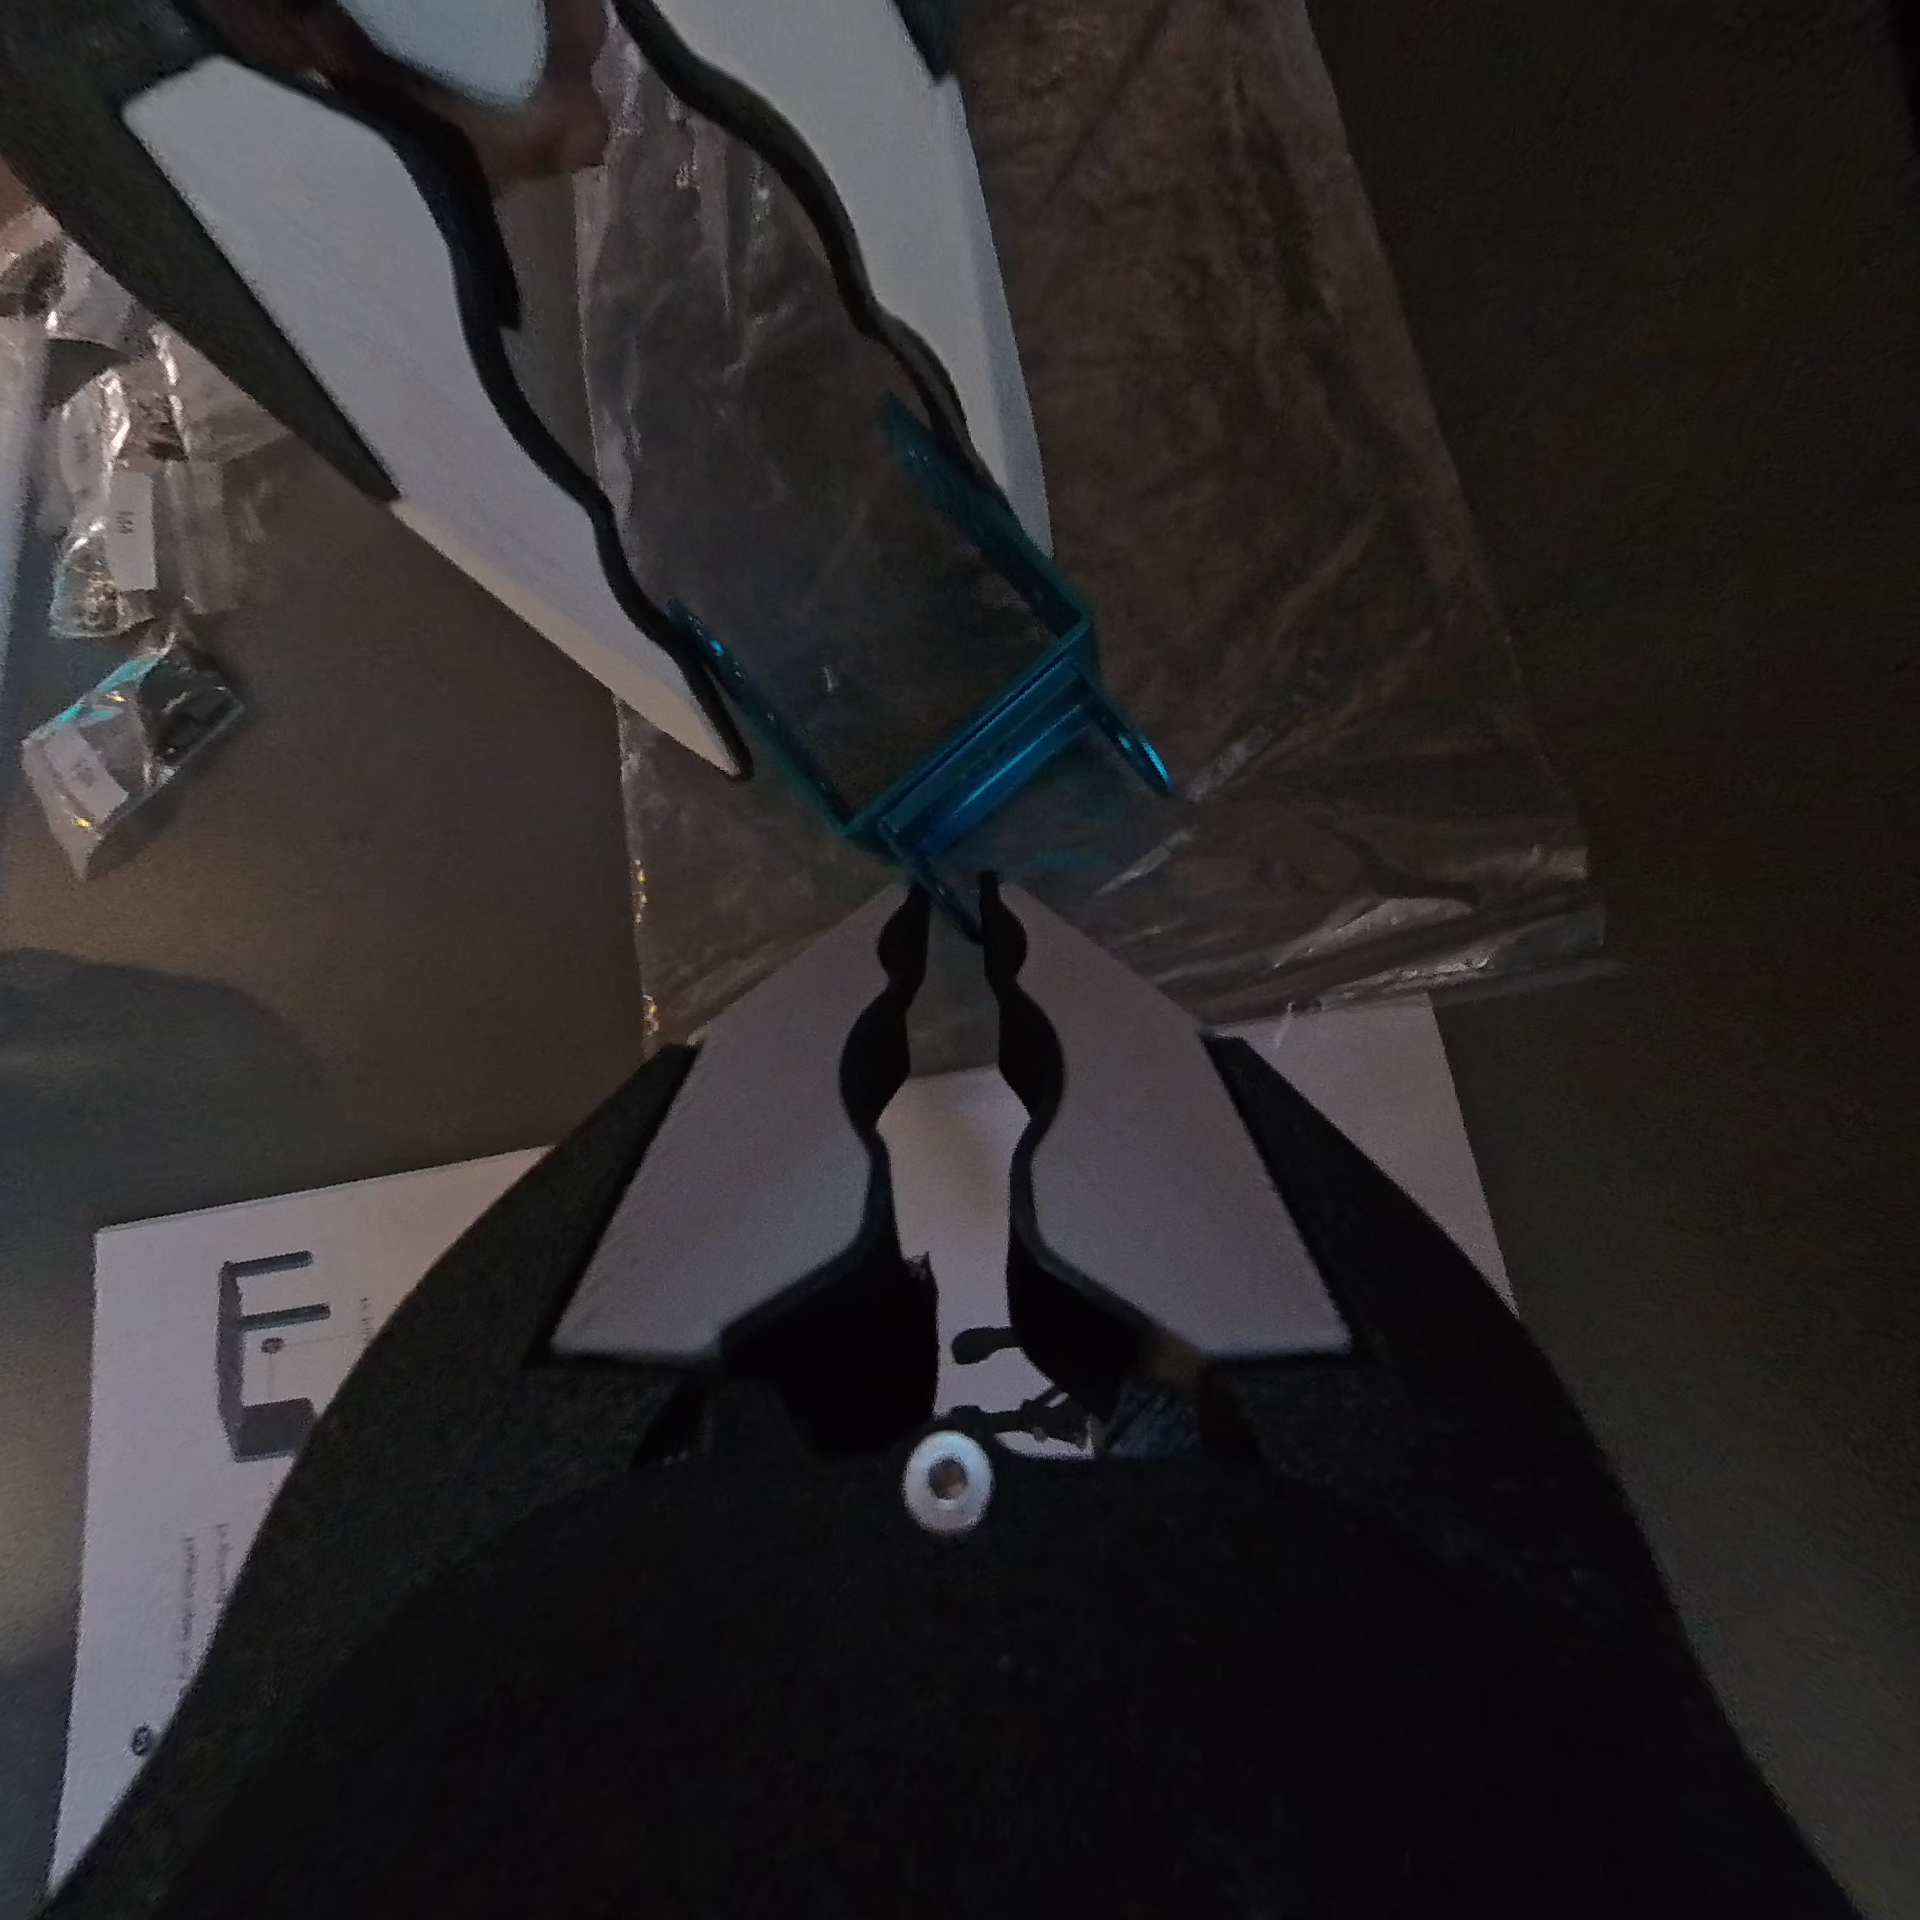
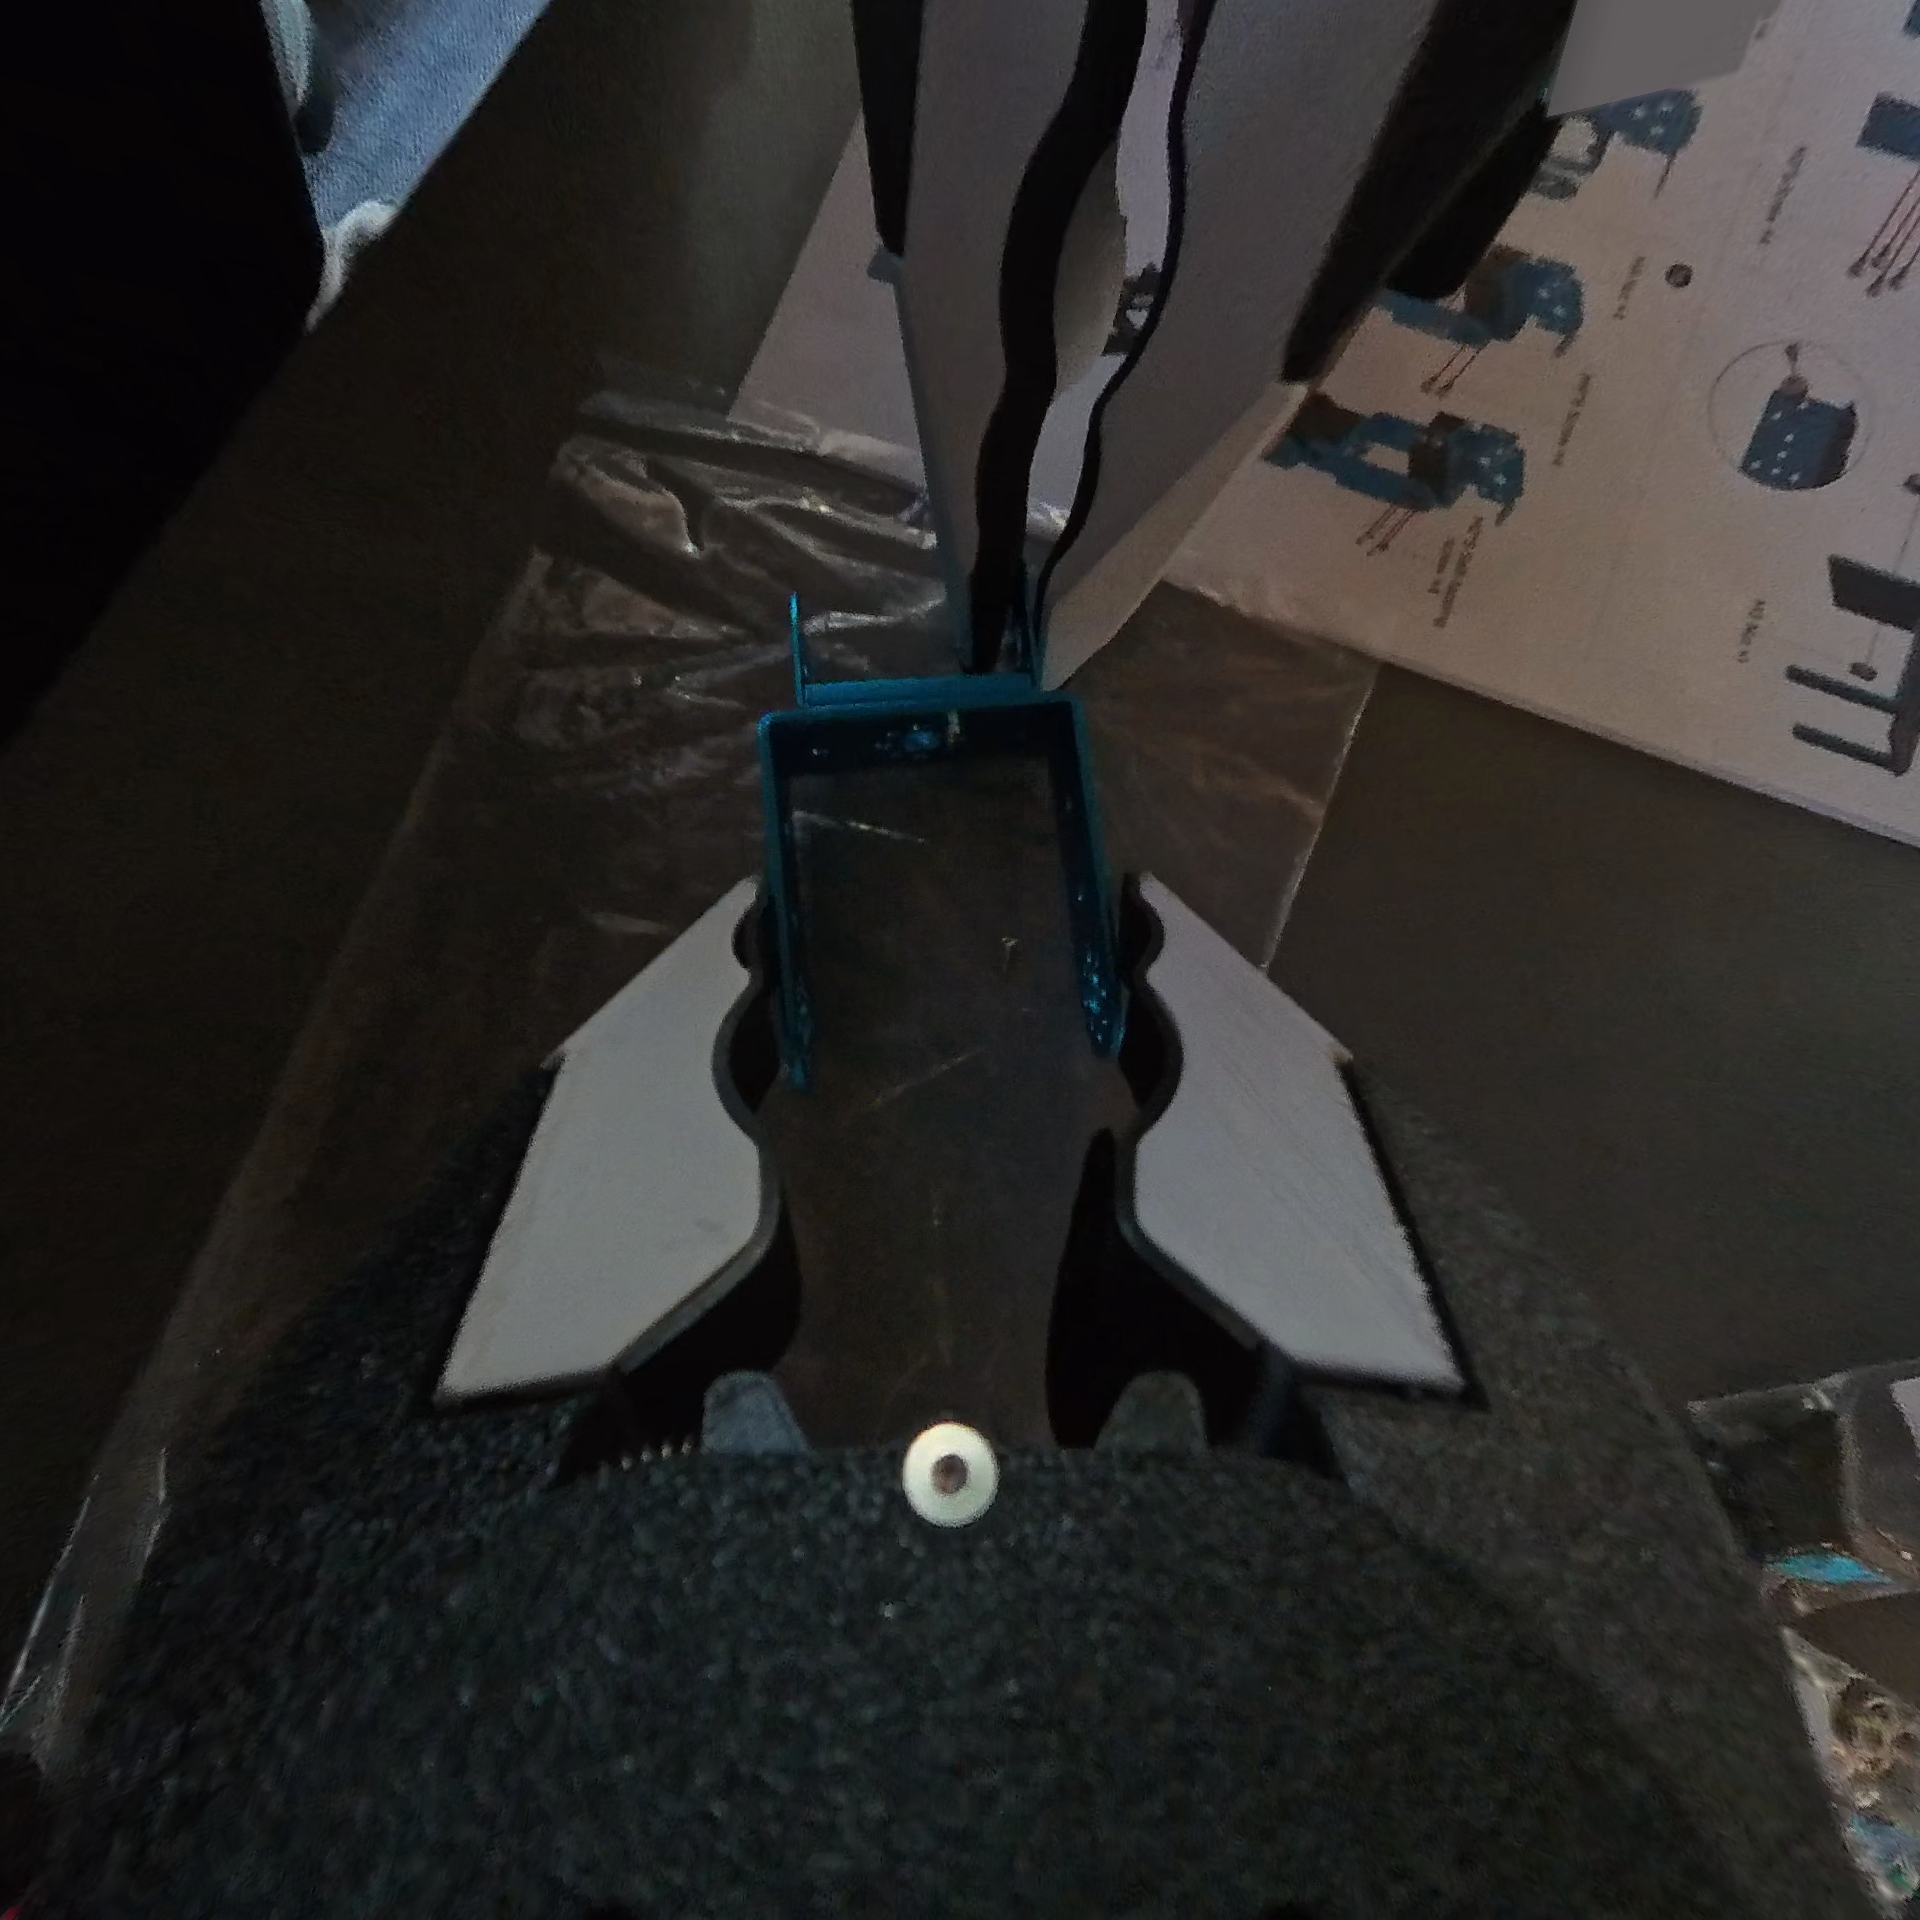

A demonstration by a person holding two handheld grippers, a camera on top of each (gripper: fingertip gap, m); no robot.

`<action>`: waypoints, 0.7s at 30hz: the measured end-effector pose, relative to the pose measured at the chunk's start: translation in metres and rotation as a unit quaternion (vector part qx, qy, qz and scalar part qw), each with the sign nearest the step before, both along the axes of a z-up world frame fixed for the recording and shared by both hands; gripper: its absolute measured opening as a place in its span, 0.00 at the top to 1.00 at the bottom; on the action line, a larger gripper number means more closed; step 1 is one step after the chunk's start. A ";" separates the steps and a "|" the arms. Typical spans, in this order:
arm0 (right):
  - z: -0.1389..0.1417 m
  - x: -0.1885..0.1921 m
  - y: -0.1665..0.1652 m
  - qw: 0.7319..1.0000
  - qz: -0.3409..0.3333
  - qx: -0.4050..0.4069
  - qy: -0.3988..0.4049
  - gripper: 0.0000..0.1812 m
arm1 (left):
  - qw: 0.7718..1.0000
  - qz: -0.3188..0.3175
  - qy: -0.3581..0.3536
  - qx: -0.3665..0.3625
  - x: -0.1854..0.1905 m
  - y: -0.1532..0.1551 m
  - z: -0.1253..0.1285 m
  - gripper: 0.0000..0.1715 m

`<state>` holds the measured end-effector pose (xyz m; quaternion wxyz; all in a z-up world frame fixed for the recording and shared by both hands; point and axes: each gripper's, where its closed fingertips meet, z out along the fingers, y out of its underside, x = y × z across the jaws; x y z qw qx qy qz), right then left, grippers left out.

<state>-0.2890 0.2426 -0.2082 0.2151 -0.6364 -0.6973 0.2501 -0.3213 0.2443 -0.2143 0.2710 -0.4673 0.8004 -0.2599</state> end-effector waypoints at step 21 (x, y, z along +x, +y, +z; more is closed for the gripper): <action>0.059 0.018 0.012 0.922 0.023 -0.345 0.172 0.64 | 0.979 0.083 -0.106 -0.151 0.023 0.008 0.058 0.96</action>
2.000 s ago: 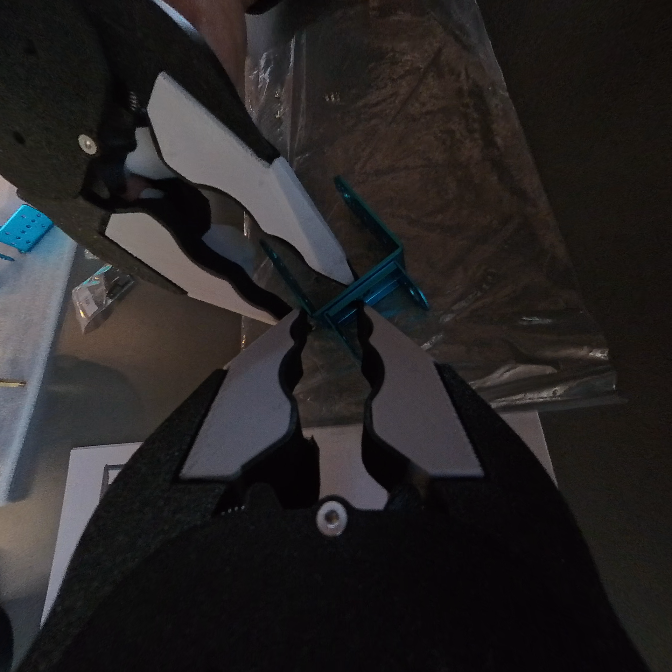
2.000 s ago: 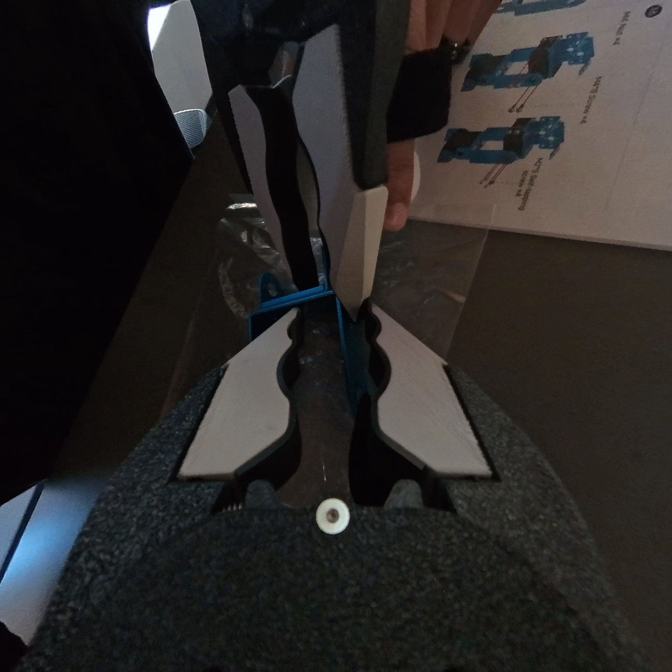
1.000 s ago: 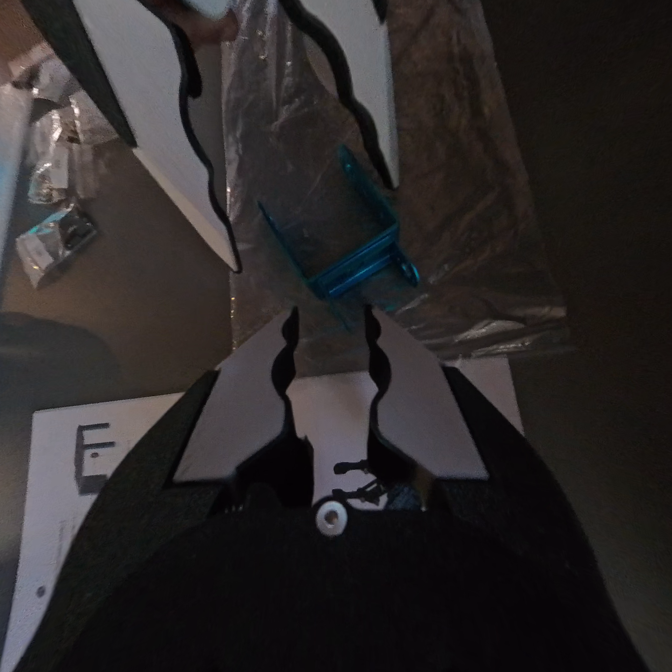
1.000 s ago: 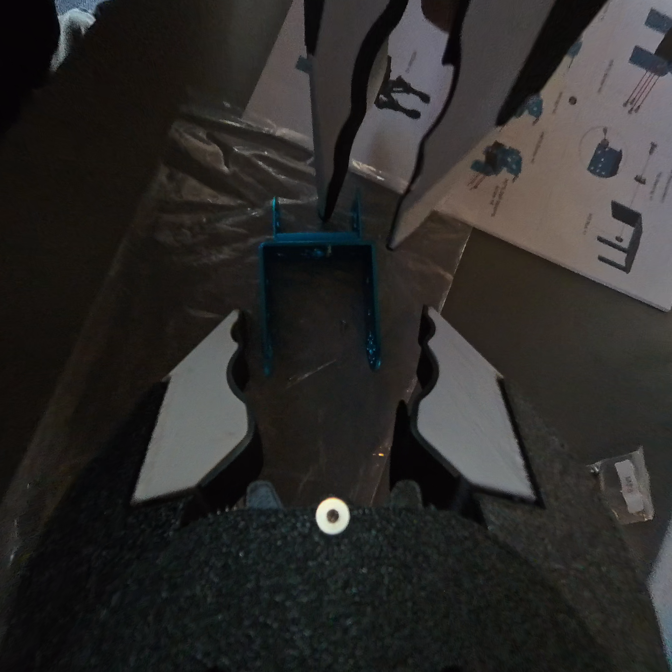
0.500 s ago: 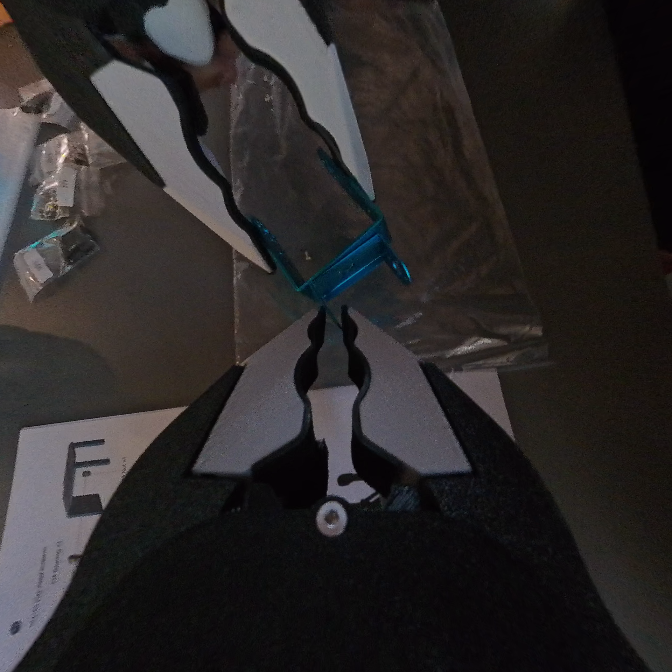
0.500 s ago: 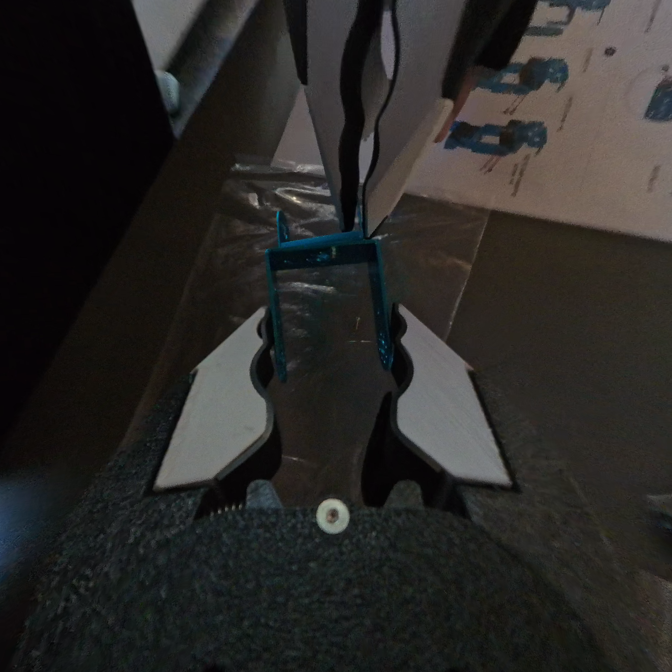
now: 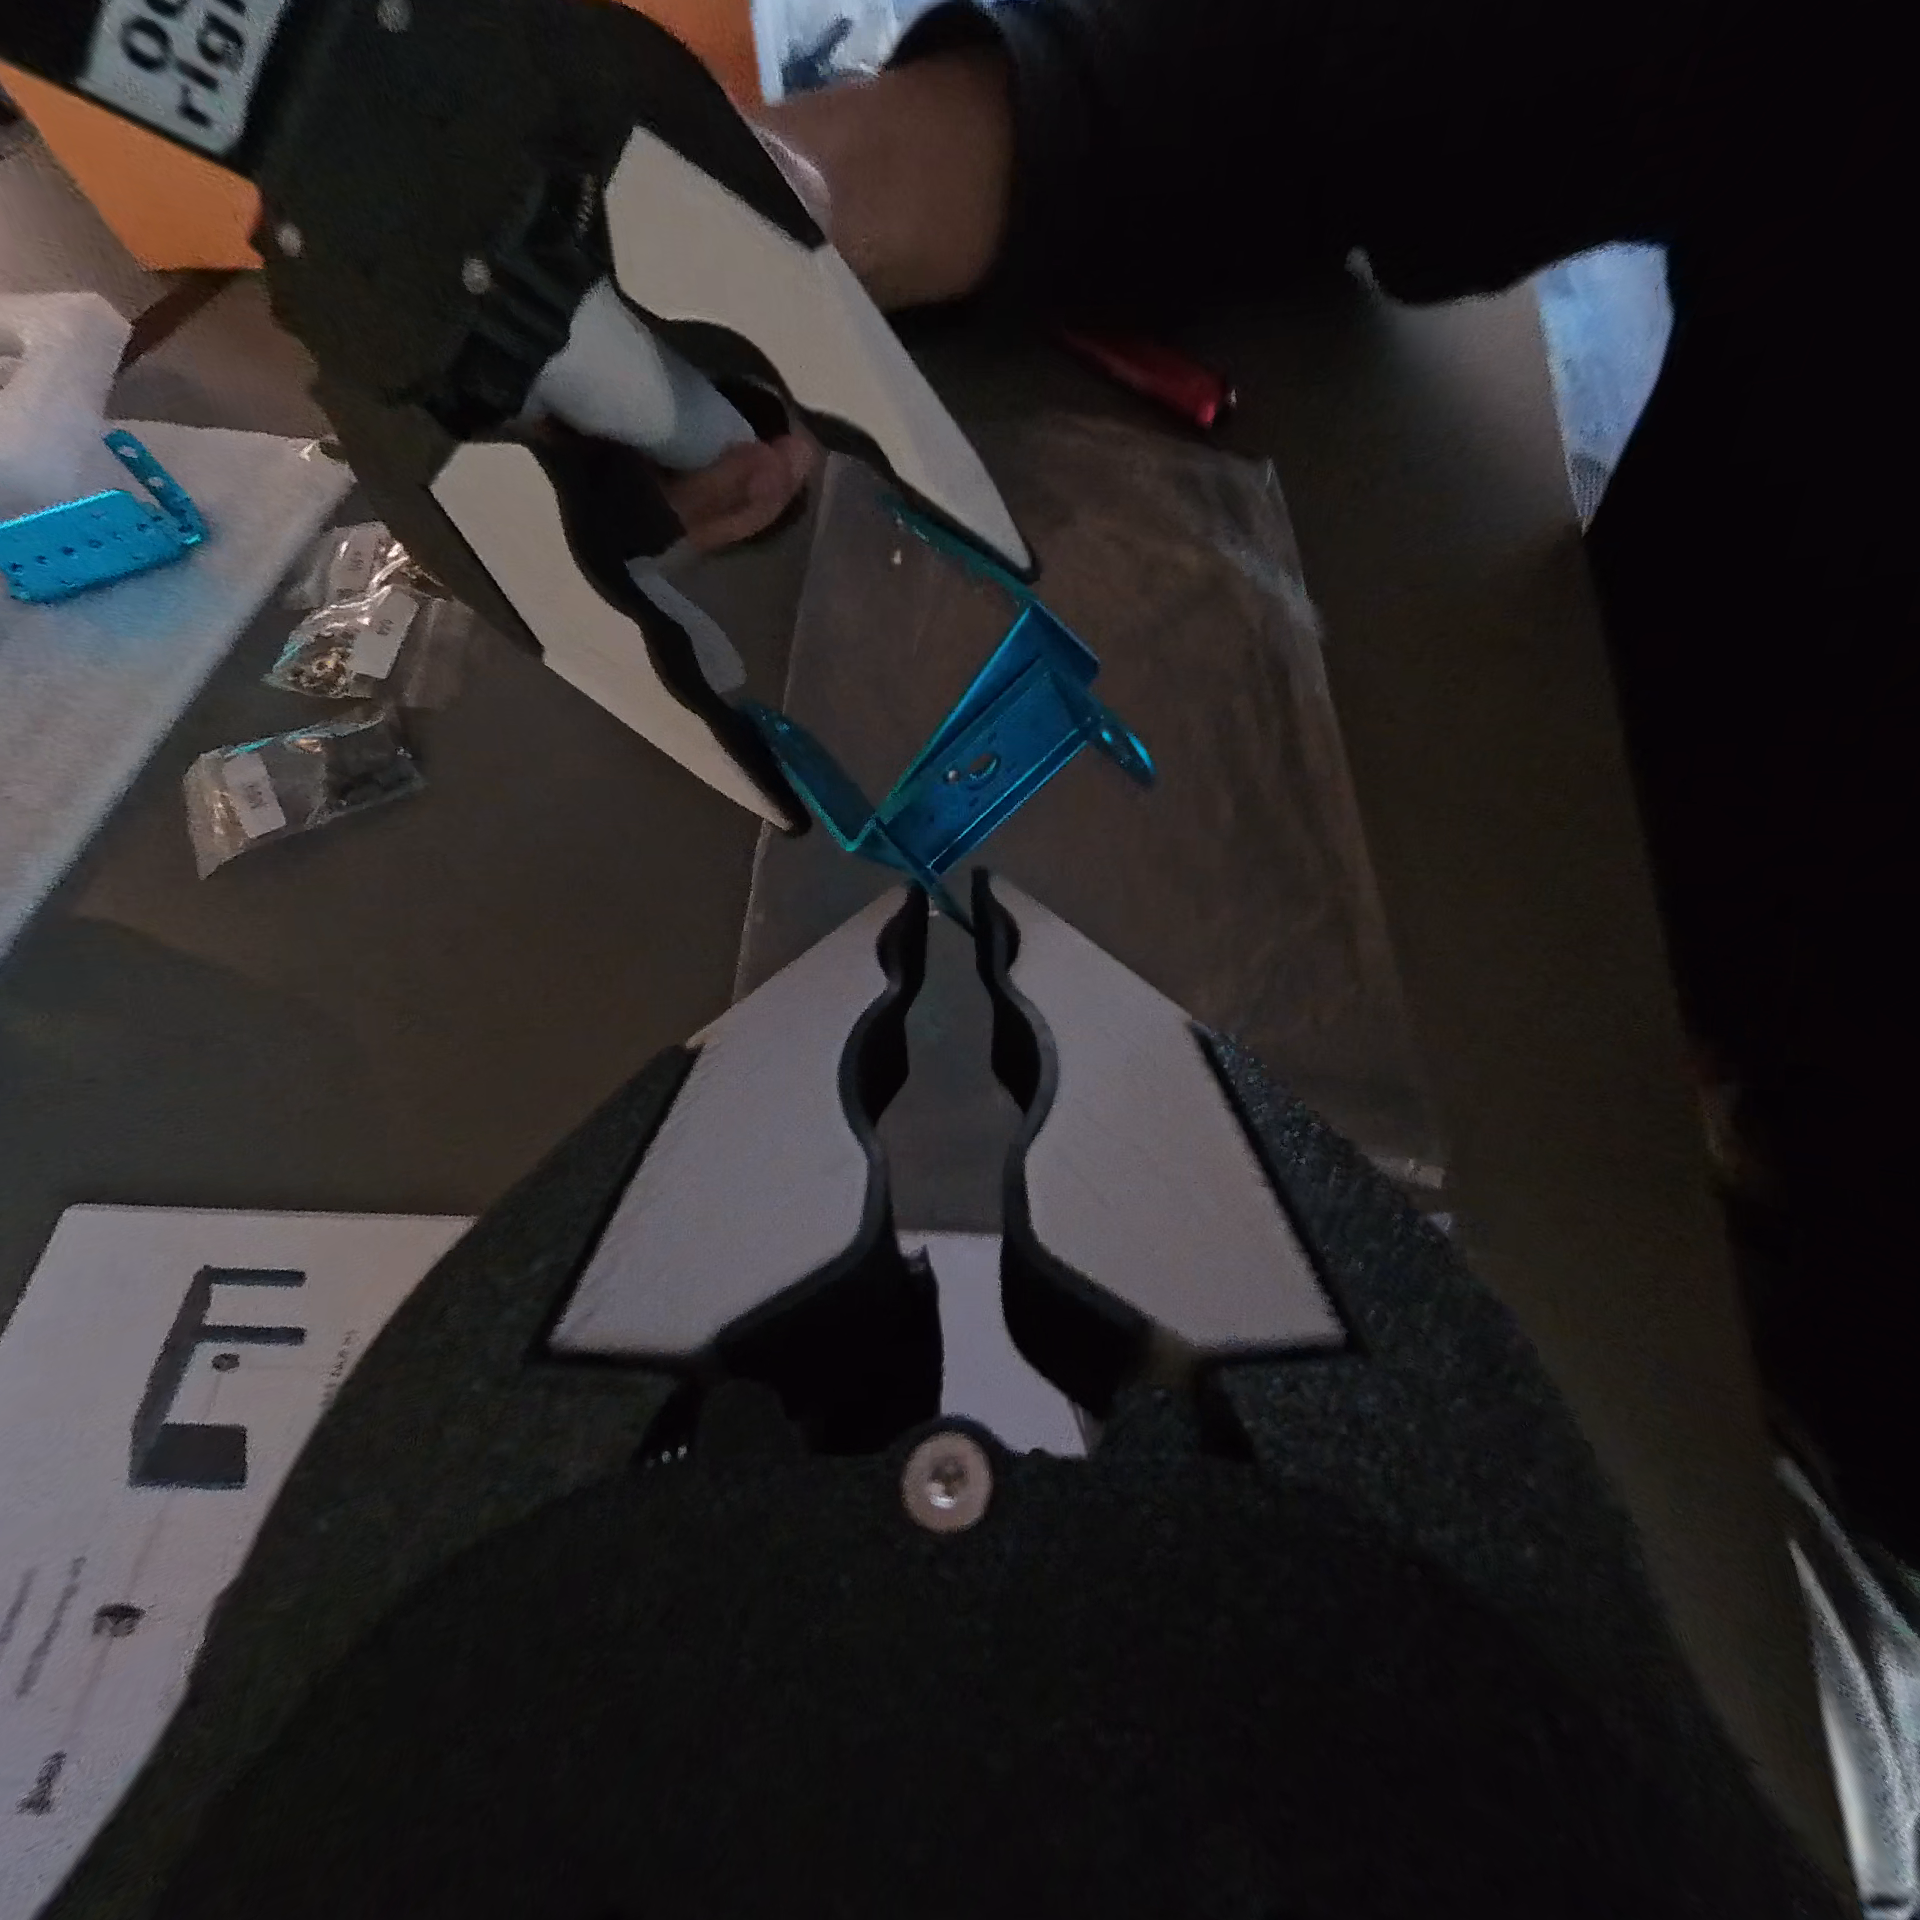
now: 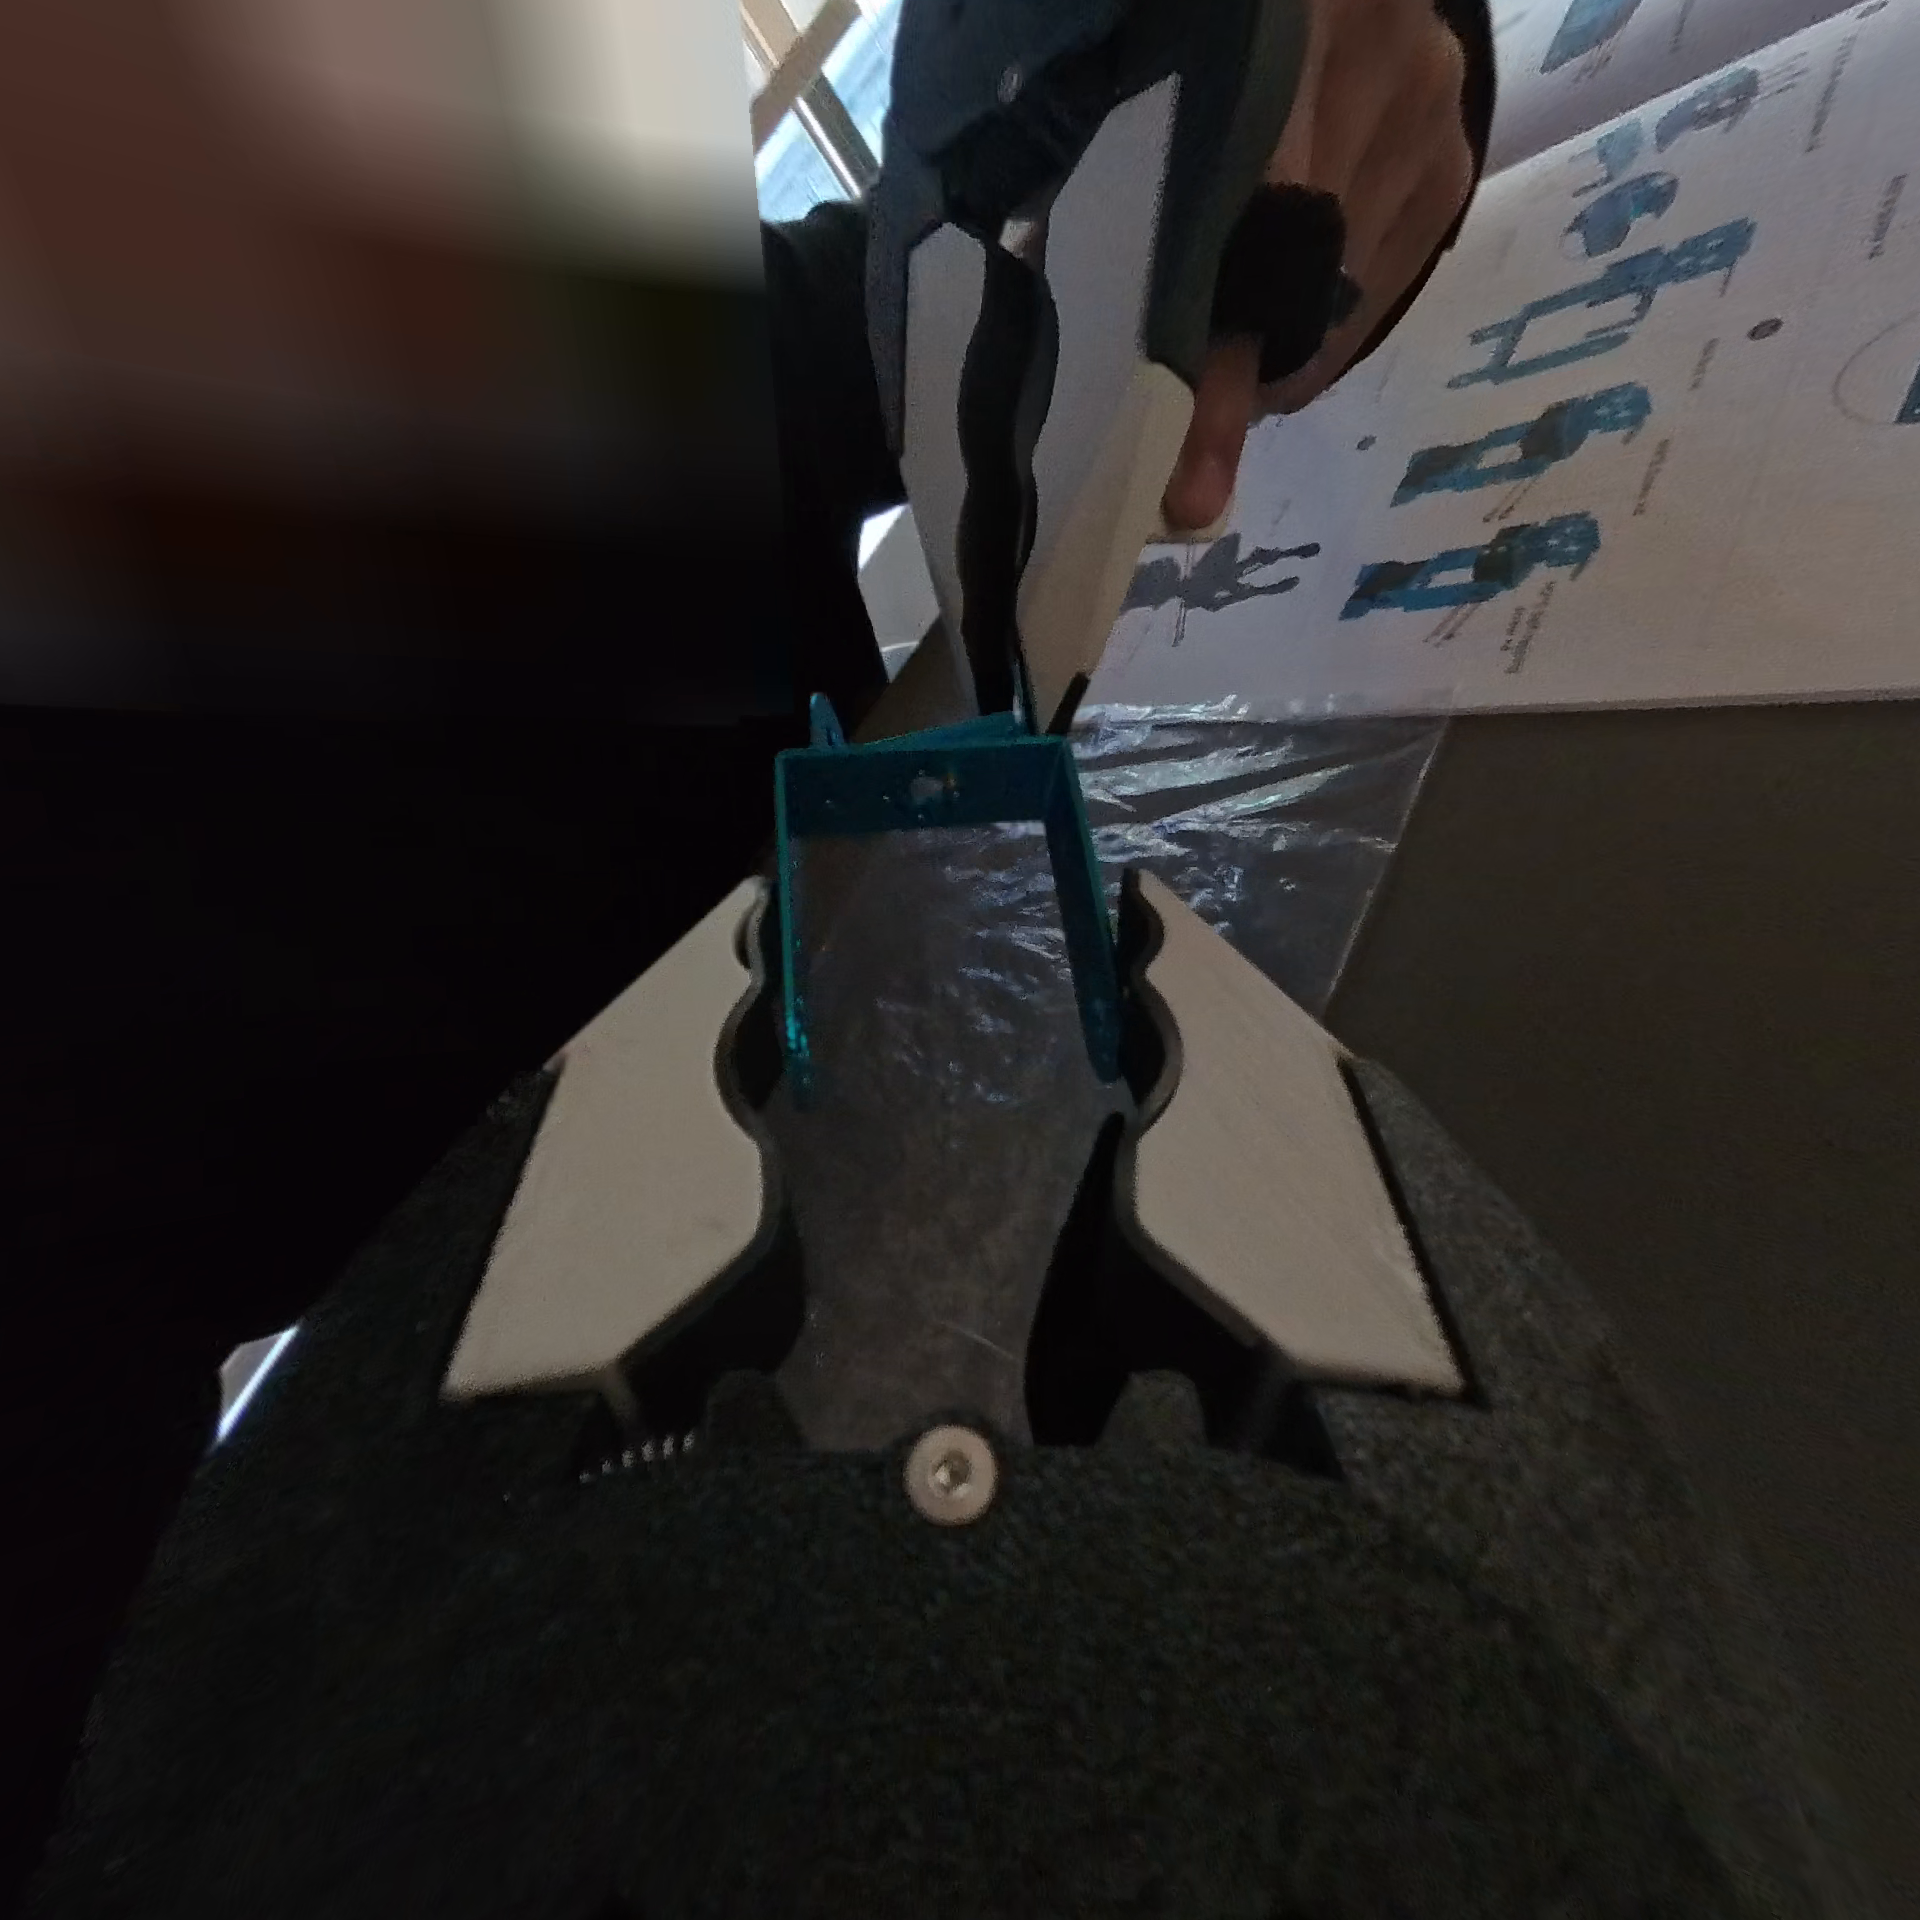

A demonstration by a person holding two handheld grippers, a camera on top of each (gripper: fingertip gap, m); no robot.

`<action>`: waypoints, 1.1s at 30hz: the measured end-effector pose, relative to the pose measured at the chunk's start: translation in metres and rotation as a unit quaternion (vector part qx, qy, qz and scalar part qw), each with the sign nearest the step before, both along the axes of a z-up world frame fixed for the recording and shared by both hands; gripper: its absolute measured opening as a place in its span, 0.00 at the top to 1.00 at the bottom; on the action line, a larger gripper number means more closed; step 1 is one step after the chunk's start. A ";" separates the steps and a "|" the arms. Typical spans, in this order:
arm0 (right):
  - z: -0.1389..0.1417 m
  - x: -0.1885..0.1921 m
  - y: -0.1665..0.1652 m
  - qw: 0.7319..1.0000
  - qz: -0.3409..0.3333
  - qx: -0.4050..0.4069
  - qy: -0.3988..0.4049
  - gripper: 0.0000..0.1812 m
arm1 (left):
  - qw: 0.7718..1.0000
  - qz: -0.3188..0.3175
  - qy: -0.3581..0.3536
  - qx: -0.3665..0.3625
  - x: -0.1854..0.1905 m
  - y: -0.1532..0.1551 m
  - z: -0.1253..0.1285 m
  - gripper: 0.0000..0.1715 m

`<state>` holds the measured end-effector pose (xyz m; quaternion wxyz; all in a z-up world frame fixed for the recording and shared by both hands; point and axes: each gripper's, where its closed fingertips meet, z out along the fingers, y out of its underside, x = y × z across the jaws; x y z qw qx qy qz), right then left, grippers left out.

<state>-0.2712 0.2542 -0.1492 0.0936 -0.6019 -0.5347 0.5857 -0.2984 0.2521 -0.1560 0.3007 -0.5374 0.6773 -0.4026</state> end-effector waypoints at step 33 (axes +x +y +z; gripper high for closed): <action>0.010 -0.003 0.018 0.997 -0.041 0.064 0.025 0.64 | 0.991 0.059 -0.019 -0.120 -0.002 0.023 0.015 0.98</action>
